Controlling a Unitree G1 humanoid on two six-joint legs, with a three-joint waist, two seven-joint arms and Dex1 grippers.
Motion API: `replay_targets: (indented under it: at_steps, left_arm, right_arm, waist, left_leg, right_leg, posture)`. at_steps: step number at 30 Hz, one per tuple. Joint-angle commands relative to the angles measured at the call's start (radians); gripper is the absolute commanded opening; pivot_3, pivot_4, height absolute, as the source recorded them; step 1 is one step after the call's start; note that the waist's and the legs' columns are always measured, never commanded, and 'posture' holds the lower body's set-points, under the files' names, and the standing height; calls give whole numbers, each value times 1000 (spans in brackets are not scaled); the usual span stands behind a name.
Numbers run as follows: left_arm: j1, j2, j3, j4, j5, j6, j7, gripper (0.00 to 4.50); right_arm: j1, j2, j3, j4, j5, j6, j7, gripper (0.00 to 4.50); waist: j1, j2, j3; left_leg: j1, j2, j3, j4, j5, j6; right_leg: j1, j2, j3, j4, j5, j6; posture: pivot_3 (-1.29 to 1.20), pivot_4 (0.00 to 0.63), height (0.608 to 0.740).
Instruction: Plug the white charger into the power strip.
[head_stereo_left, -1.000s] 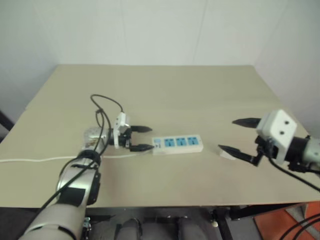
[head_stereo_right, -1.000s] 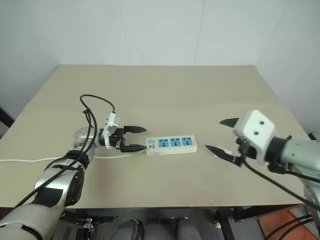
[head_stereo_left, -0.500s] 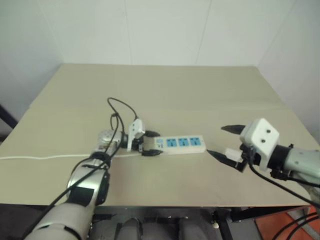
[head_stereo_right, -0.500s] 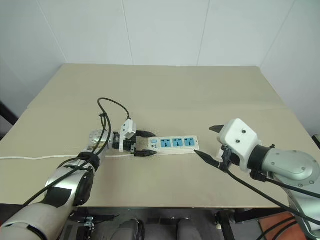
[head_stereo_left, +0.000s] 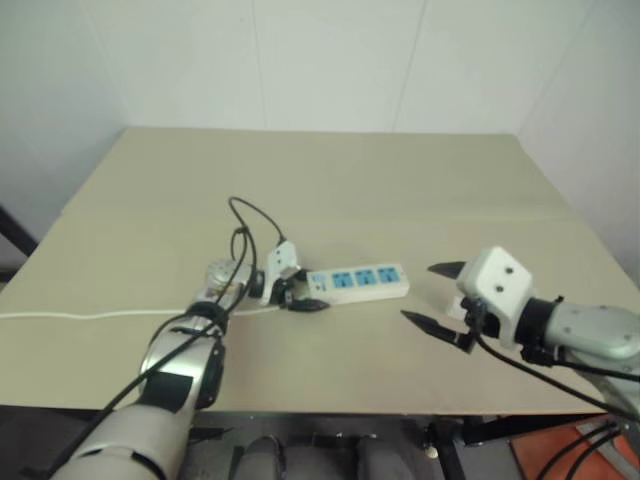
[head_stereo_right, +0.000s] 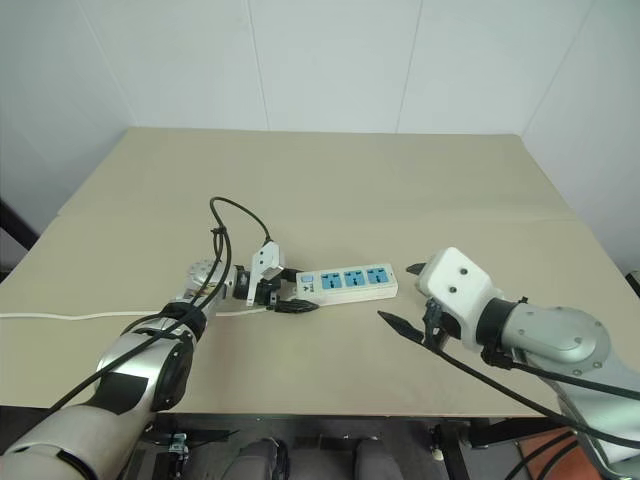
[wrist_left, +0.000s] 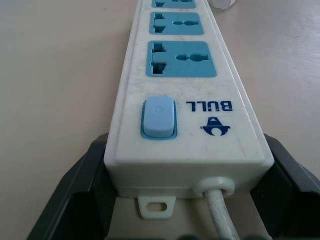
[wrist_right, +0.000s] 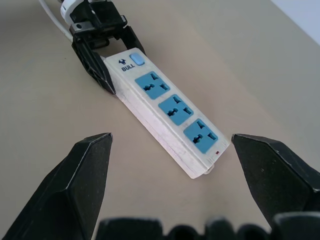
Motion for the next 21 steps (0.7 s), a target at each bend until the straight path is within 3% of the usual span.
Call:
replay_targets:
  at_steps: [1,5,10,14,17,21]
  left_arm:
    - [-17,-2,44,-29,-54,32,-44,3288]
    - [14,21,4,-96,-48,17,-173,3288]
    - [125,44,-64,-287,-43,45,-193,3288]
    - [205,67,-100,-464,-37,113,-120,3288]
    - [260,81,-116,-583,-66,175,-118,4294]
    - [311,75,-96,-677,-130,226,-95,4461]
  right_arm:
    - [3,5,10,-30,-19,-1,-27,4500]
    - [10,19,31,-22,-39,-1,-51,4500]
    - [9,31,64,-14,-58,0,-69,4500]
    - [0,38,93,2,-77,-10,-66,4500]
    - [-6,38,114,14,-92,-22,-60,4500]
    - [-9,41,120,21,-104,-26,-55,4500]
  waist:
    - [0,0,0]
    - [-1,0,0]
    - [-6,0,0]
    - [-5,0,0]
    - [-5,0,0]
    - [-5,0,0]
  left_leg:
    - [0,0,0,0,0,0]
    - [0,0,0,0,0,0]
    - [0,0,0,0,0,0]
    - [1,1,0,0,0,0]
    - [1,1,0,0,0,0]
    - [1,1,0,0,0,0]
  right_leg:
    - [0,0,0,0,0,0]
    - [0,0,0,0,0,0]
    - [0,0,0,0,2,-3]
    - [0,0,0,1,2,-3]
    - [0,0,0,0,2,-3]
    - [0,0,0,0,2,-3]
  posture:
    - [0,150,740]
    - [0,150,740]
    - [0,150,740]
    - [0,150,740]
    - [0,150,740]
    - [0,150,740]
